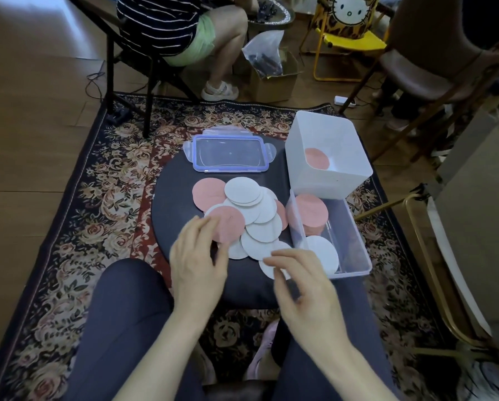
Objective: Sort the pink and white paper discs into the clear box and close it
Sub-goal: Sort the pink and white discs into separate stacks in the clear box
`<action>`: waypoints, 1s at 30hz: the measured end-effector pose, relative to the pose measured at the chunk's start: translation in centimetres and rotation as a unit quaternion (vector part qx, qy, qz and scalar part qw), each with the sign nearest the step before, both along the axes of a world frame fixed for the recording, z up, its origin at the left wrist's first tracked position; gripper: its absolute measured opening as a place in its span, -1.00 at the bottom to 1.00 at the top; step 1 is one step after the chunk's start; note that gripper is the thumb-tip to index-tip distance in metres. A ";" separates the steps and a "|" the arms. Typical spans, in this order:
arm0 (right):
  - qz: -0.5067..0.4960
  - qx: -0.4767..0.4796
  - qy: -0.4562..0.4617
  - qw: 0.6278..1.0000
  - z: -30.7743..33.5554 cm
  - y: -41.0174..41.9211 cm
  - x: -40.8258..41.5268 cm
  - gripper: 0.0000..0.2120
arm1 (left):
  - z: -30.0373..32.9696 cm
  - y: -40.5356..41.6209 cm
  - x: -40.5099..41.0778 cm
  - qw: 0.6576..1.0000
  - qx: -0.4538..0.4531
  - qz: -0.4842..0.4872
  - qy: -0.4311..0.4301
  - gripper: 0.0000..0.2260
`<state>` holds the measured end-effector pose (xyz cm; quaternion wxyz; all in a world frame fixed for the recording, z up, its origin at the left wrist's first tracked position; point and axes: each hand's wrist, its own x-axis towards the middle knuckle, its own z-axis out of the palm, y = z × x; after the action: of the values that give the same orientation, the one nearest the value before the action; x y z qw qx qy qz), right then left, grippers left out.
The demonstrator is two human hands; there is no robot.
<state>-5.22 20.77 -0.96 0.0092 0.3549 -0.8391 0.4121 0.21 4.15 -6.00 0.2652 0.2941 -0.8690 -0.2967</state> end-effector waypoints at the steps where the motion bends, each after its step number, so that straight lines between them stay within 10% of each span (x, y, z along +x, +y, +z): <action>1: 0.005 0.019 -0.027 0.999 -0.5 -0.4 0.3 -0.76 | -0.1 -0.5 -0.1 1.000 -0.004 0.003 -0.018 -0.57; 30: -0.081 0.092 -0.015 0.992 -1.1 -10.7 -7.6 -0.67 | -0.4 -5.1 -2.3 0.995 0.042 0.040 -0.076 -0.27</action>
<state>-12.81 10.09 -2.02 -0.0025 0.2789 -0.8994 0.3366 -2.10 -0.91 -6.36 0.1980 0.3609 -0.8610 -0.2988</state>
